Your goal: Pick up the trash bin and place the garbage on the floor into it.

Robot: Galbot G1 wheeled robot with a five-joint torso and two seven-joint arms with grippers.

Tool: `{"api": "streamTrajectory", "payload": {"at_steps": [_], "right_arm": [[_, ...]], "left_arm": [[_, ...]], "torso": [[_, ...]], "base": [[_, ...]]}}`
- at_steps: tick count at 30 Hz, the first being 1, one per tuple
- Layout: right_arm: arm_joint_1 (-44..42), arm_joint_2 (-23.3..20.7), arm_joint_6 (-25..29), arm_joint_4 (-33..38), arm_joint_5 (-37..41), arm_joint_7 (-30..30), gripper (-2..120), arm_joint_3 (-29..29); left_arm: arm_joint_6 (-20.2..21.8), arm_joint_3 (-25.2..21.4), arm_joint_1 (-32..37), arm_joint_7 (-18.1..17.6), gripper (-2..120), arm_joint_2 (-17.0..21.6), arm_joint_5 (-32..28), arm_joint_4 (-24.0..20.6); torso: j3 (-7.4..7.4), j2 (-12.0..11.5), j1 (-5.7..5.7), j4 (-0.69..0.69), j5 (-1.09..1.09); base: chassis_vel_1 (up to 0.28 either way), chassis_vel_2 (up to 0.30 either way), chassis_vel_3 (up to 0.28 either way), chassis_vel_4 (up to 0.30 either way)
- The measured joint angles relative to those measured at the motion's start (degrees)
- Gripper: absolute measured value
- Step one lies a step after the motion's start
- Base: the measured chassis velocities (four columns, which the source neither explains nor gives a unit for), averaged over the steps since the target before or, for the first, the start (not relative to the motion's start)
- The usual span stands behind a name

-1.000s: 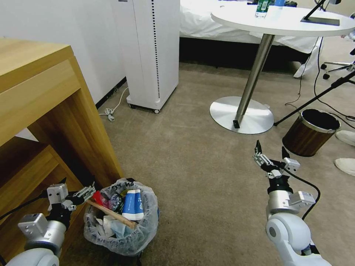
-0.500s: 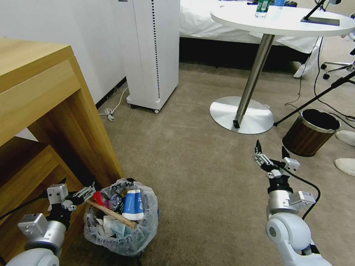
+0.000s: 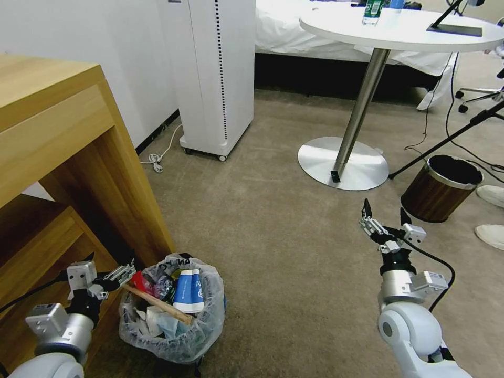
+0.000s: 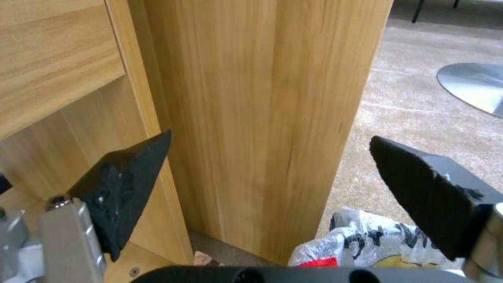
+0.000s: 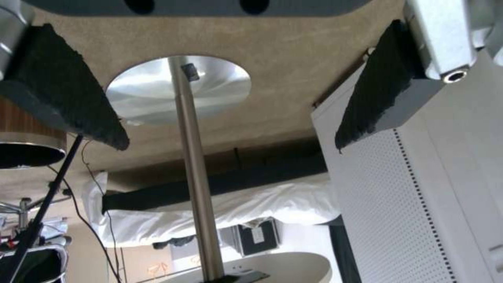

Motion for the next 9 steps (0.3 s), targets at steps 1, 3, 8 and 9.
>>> {"api": "streamTrajectory", "payload": {"at_steps": [1, 3, 8, 9], "right_arm": [[0.0, 0.0, 0.0, 0.0, 0.0, 0.0, 100, 0.0], [0.0, 0.0, 0.0, 0.0, 0.0, 0.0, 100, 0.0], [0.0, 0.0, 0.0, 0.0, 0.0, 0.0, 100, 0.0], [0.0, 0.0, 0.0, 0.0, 0.0, 0.0, 100, 0.0]], "left_arm": [[0.0, 0.0, 0.0, 0.0, 100, 0.0, 0.0, 0.0], [0.0, 0.0, 0.0, 0.0, 100, 0.0, 0.0, 0.0], [0.0, 0.0, 0.0, 0.0, 100, 0.0, 0.0, 0.0], [0.0, 0.0, 0.0, 0.0, 100, 0.0, 0.0, 0.0]], "torso": [[0.0, 0.0, 0.0, 0.0, 0.0], [0.0, 0.0, 0.0, 0.0, 0.0], [0.0, 0.0, 0.0, 0.0, 0.0], [0.0, 0.0, 0.0, 0.0, 0.0]], "base": [[0.0, 0.0, 0.0, 0.0], [0.0, 0.0, 0.0, 0.0], [0.0, 0.0, 0.0, 0.0], [0.0, 0.0, 0.0, 0.0]]}}
